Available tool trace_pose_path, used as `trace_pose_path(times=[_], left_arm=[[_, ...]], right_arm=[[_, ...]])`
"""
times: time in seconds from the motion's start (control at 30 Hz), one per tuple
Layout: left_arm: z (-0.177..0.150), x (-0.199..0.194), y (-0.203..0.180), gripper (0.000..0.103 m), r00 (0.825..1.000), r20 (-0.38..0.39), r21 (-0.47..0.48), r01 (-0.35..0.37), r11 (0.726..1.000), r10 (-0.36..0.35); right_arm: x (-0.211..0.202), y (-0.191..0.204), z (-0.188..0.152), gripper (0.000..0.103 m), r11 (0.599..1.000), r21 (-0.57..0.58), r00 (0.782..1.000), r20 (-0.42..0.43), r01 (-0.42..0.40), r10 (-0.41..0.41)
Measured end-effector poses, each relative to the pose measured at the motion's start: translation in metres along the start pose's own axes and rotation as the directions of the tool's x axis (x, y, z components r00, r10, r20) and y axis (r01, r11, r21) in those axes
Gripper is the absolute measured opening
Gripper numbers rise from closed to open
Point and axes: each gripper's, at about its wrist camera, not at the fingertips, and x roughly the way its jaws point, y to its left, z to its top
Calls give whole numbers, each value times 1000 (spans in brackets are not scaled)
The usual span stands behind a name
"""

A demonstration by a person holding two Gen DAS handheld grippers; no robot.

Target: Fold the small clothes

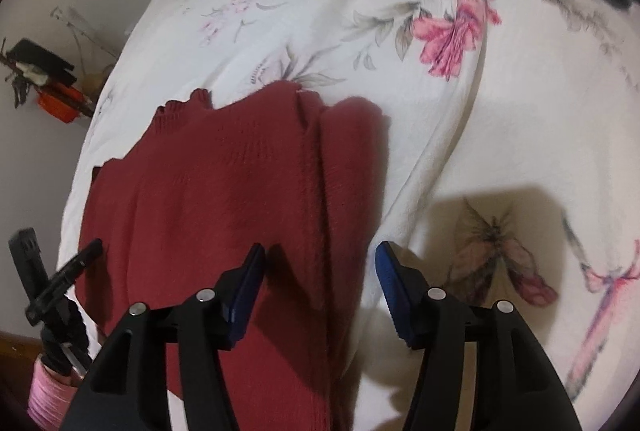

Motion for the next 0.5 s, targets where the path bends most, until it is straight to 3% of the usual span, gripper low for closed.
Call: trace_pose_path(times=[0.1,0.17,0.2,0.27,0.43,0.5], left_arm=[[-2,3,7,53,1000,-4,-7,5,1000,-5],[-2,4,10,53,1000,-4,-15,12,1000,-12],[-2,4,12,53,1000,-5,-19,15,1000,-15],[-2,5,13,53,1000,-7,-25,19,1000,-20],[-3,5,14,53,1000,-9,-19,21,1000,-21],[-3,4,15,53,1000,-9,-20,25,999,-25]], right_arm=[[10,-5,1,59,999,19,999,-22,-37,38],[14,-3,1,45,998,16,997,-34,-68,68],[15,-2,0,31,995,22,994,-40,-97,98],[13,0,-1,22,992,24,992,-34,-121,122],[-2,5,-2,16,985,1,985,-1,-171,171],[-1,5,-3,16,988,0,988,-5,-153,153]])
